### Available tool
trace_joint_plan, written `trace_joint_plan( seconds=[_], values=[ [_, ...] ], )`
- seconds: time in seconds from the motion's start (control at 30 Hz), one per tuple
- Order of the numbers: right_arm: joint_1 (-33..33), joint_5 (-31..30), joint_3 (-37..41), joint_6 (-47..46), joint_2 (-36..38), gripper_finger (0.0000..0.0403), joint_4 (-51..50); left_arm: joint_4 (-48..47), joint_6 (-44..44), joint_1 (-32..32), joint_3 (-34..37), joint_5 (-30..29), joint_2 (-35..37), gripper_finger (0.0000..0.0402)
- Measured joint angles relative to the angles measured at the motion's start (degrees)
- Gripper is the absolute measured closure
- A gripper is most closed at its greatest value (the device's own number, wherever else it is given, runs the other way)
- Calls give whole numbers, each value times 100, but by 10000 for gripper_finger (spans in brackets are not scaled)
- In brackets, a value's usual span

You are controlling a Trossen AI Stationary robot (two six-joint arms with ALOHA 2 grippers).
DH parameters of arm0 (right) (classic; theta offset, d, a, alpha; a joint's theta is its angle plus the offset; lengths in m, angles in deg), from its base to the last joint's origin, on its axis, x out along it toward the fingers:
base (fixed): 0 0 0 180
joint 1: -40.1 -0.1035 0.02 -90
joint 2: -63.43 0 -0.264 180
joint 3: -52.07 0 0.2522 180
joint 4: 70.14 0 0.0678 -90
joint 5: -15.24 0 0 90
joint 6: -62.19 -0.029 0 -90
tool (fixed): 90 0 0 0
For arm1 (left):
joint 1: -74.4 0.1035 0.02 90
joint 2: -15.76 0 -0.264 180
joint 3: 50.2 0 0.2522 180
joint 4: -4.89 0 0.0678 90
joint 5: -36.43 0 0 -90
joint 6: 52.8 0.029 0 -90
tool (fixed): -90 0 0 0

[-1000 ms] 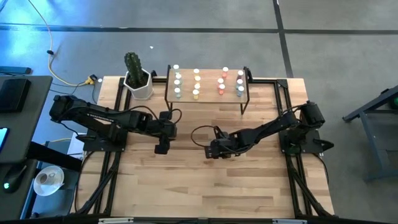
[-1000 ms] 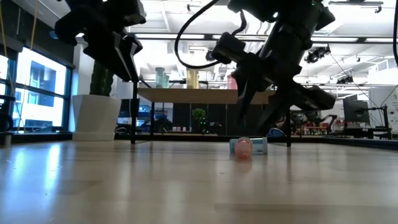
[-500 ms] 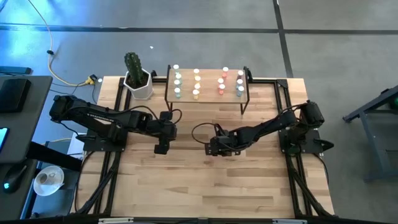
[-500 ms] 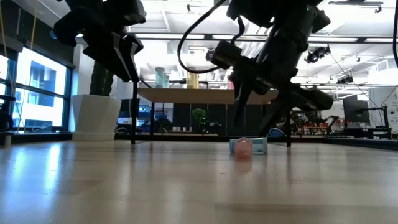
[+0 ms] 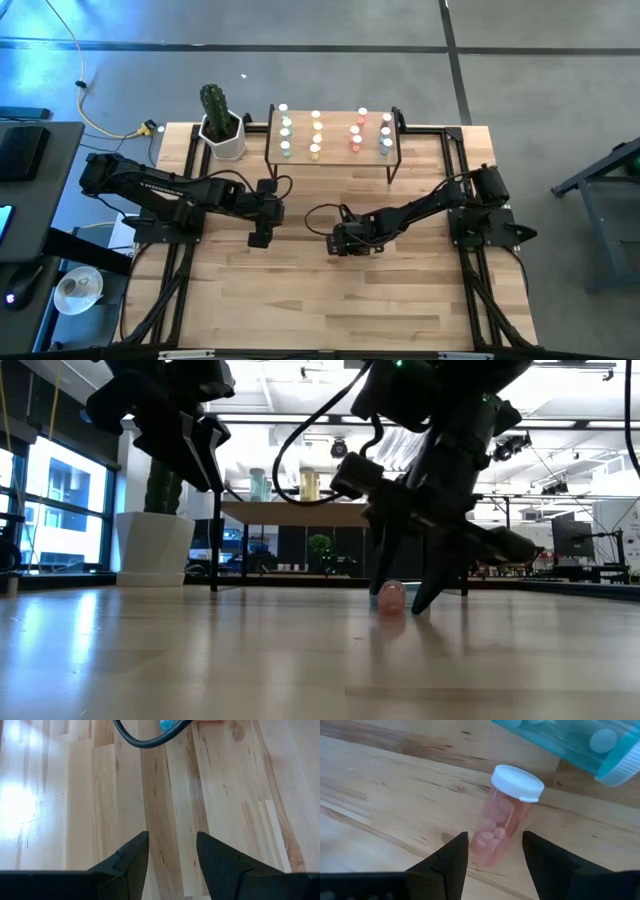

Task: Pick and place medicine bottles onto shelf by color
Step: Put the orange pill bottle on the shelf

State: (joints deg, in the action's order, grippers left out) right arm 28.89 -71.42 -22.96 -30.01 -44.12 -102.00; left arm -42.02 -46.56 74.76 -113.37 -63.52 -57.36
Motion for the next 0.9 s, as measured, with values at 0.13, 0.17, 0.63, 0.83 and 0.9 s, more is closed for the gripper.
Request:
trace_joint_plan(
  seconds=[0.13,0.17,0.63,0.83,0.9],
  values=[
    [-4,-110,0,74,-10,229,-119,0,0,0,0,2,0,245],
    [-4,-120,1,74,-12,233,-134,-2,0,-1,0,2,0,245],
    [-8,-69,17,753,-11,323,-243,-21,-3,-2,0,-2,0,245],
    [-15,-155,50,1577,143,324,-37,-50,-177,0,0,-9,0,245],
    [-34,-280,61,1878,283,323,-17,-58,-282,0,-9,-9,0,245]
  ],
)
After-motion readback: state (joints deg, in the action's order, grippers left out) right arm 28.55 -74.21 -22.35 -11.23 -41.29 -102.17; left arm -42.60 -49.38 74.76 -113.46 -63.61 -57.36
